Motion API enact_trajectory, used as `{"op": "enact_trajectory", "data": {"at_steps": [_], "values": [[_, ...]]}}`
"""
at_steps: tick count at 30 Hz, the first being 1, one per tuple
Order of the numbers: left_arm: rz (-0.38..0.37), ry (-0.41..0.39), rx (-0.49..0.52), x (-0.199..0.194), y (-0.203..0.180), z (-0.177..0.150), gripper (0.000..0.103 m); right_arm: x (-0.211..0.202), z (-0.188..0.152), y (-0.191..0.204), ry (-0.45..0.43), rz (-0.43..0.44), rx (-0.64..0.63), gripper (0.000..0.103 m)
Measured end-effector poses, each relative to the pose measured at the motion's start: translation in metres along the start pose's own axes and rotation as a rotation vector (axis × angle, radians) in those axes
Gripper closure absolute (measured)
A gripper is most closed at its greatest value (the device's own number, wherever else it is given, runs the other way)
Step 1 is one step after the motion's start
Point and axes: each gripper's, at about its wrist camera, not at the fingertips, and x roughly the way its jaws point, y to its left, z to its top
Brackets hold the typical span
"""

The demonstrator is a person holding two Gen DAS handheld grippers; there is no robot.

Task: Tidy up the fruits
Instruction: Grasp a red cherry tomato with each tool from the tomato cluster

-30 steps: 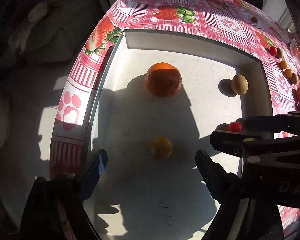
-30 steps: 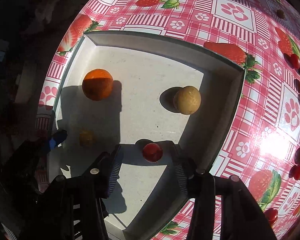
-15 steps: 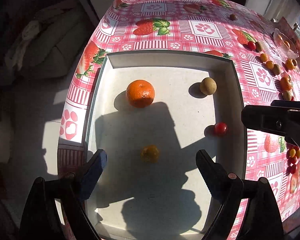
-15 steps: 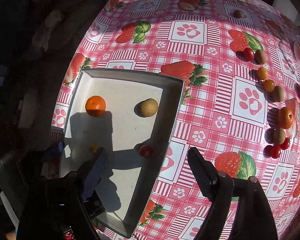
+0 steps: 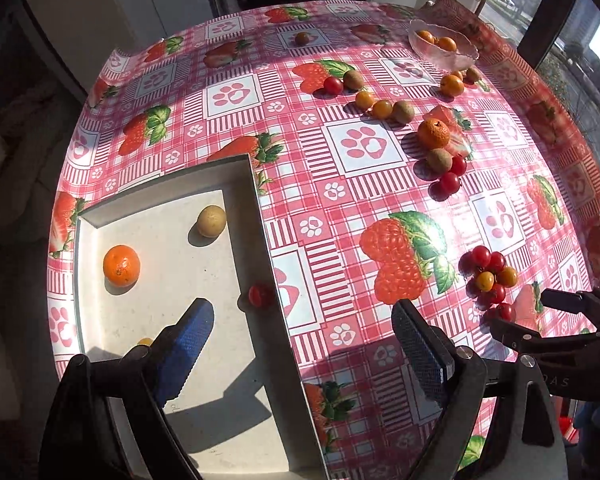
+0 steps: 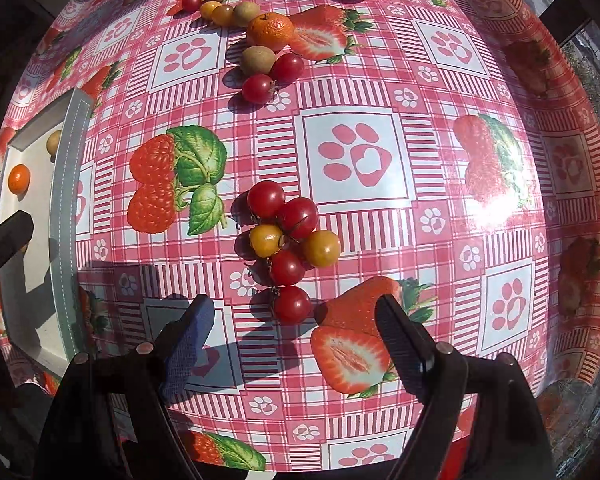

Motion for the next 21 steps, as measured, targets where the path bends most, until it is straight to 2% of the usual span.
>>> {"op": "enact_trajectory", "data": {"at_steps": [4,8,15,21], "values": [[-0.010,0.043,0.063,0.016,-0.029,0.001,0.012,0.013,-0.008,-0.014,0.024,-0.007,0.017,0.018],[-0.019,0.065,0.120,0.026,-0.049,0.000,0.012,0.020,-0.004,-0.010,0.009,-0.007,-0.005,0.018],[-0.041,0.085,0.176,0.039,-0.071,0.007,0.012,0.028,0.003,-0.008,-0.031,-0.060,-0.024,0.018],[-0.082,0.083,0.229,0.046,-0.093,0.014,0.012,0.029,0.013,-0.038,-0.039,-0.067,0.025,0.018]]}}
